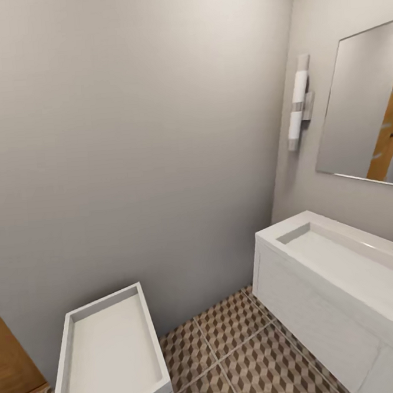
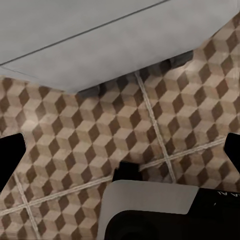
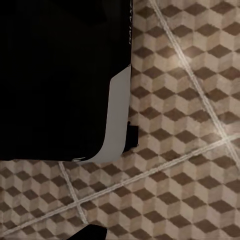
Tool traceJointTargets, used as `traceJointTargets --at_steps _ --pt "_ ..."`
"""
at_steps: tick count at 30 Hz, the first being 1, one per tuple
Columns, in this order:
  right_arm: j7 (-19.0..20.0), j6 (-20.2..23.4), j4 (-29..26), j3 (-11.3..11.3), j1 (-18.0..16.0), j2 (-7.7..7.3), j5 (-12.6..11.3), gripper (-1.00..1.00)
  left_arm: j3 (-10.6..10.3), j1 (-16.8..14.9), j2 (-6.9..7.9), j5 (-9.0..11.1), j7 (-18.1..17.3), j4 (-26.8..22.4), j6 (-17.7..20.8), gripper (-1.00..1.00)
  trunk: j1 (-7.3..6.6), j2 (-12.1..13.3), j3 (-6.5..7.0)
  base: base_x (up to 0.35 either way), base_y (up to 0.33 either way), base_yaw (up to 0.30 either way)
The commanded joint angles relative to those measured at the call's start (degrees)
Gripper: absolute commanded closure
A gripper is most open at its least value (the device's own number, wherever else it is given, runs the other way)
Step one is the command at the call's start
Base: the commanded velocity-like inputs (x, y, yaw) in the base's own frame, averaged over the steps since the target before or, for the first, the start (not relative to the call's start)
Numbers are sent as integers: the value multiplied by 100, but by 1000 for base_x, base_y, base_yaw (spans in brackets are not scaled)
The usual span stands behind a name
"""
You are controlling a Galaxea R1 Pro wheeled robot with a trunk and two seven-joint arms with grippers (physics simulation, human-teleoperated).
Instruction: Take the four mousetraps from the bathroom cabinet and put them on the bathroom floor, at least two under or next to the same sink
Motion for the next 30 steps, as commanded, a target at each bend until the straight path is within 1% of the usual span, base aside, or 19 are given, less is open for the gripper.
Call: traceJointTargets --at_steps 1,30 --pt "12 -36 18 6 -7 -1 1 -100 38 -6 0 -60 22 11 -25 -100 0 -4 -7 0 0 281" --pt "13 -21 18 -2 -7 -8 -8 -100 39 -6 0 -60 22 10 -25 -100 0 -4 -7 0 0 281"
